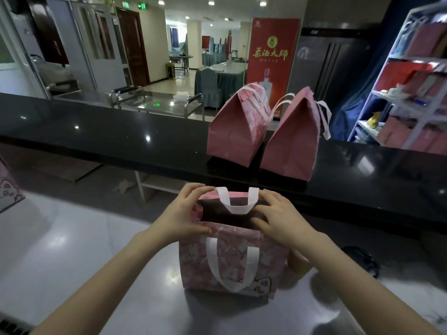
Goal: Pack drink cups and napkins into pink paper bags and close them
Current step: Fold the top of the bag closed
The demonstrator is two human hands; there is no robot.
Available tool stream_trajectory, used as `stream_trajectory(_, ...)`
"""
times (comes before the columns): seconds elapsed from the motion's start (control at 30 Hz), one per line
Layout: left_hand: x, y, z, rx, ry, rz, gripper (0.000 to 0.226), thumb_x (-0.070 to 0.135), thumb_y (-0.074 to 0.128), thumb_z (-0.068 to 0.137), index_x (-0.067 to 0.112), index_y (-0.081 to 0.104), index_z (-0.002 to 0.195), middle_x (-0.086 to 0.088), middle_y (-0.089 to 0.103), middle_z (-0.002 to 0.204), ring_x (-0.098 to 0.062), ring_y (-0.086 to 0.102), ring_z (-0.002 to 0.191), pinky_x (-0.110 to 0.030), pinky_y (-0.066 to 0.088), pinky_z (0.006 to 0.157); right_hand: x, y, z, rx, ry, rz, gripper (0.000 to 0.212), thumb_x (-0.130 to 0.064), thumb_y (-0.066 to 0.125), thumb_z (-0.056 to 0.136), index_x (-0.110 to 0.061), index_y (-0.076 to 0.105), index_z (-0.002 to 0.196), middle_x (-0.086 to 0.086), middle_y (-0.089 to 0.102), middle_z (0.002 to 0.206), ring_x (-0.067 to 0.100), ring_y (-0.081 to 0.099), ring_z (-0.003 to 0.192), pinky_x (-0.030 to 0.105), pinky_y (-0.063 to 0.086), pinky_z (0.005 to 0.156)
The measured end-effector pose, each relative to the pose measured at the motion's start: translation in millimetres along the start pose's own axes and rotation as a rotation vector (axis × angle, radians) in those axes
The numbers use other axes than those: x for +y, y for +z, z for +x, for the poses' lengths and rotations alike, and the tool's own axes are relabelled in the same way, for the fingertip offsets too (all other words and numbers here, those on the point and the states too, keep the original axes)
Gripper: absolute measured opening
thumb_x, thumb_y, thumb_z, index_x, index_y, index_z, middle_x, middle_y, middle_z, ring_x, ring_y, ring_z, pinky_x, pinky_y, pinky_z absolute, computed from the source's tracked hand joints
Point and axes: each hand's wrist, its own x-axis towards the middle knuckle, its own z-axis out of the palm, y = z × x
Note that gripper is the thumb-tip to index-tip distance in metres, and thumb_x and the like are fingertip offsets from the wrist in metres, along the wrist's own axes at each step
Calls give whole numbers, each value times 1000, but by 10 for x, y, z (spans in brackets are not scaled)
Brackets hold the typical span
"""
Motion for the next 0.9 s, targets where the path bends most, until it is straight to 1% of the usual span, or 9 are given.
stream_trajectory(0.1, -89, 17, 133, -9, 4, -30, 104, 38, 90, 58, 57, 27, 138, 28, 20, 141, -3, 57, 89, -8, 50, 74, 29, 13, 108, -40, 71, -27, 45, -39, 48, 94, -29, 50, 138, -5, 26, 157, 21, 21, 144, 42, 17, 118)
stream_trajectory(0.2, -163, 12, 209, -12, 18, -70, 108, 36, 91, 57, 60, 25, 139, 30, 20, 141, -7, 59, 81, -12, 53, 73, 15, -18, 176, 14, 126, 45, 43, -33, 52, 92, -21, 53, 133, -1, 45, 144, 24, 42, 129, 40, 30, 110)
stream_trajectory(0.27, -214, 4, 239, -13, 33, -79, 110, 35, 92, 56, 62, 24, 138, 32, 22, 138, -5, 59, 85, -9, 51, 73, -1, -21, 187, 106, 130, 138, 33, -26, 58, 89, -16, 60, 120, 0, 57, 124, 24, 54, 111, 37, 40, 99)
stream_trajectory(0.37, -292, 10, 254, -31, 20, -77, 109, 37, 91, 57, 61, 22, 138, 30, 29, 131, -4, 57, 96, -12, 52, 78, -22, -2, 112, 162, 133, 373, 33, -25, 68, 83, -22, 62, 116, -9, 58, 106, 12, 57, 98, 29, 46, 87)
stream_trajectory(0.53, -344, 31, 275, -38, 29, -36, 105, 44, 89, 57, 63, 21, 136, 28, 30, 122, -6, 56, 92, -17, 56, 73, 31, -2, -39, 133, 141, 569, 49, -39, 78, 75, -51, 52, 116, -24, 56, 111, -5, 55, 103, 22, 45, 90)
stream_trajectory(0.63, -330, 46, 318, -75, 53, -30, 108, 53, 87, 52, 62, 21, 136, 30, 22, 136, -3, 50, 102, -19, 56, 78, 25, -55, -32, 113, 165, 664, 57, -41, 82, 71, -52, 51, 117, -25, 57, 112, -6, 55, 108, 21, 43, 95)
stream_trajectory(0.7, -314, 54, 349, -101, 58, -45, 103, 57, 85, 51, 65, 23, 132, 39, 26, 129, 0, 45, 113, -22, 55, 84, -4, -102, -10, 46, 166, 706, 63, -45, 85, 65, -50, 54, 119, -26, 57, 112, -7, 54, 109, 20, 42, 96)
stream_trajectory(0.8, -298, 71, 380, -64, 36, -29, 87, 66, 78, 47, 64, 31, 120, 40, 39, 111, 6, 51, 101, -26, 56, 80, -63, -182, -10, -83, 136, 632, 75, -57, 85, 55, -55, 50, 120, -29, 53, 116, -9, 50, 113, 21, 41, 97)
stream_trajectory(0.9, -292, 135, 382, 7, -21, -9, 73, 73, 72, 42, 55, 39, 104, 30, 50, 101, 0, 57, 91, -26, 55, 72, -71, -227, -74, -206, 88, 450, 88, -65, 81, 47, -62, 38, 124, -35, 43, 121, -6, 43, 115, 24, 39, 99)
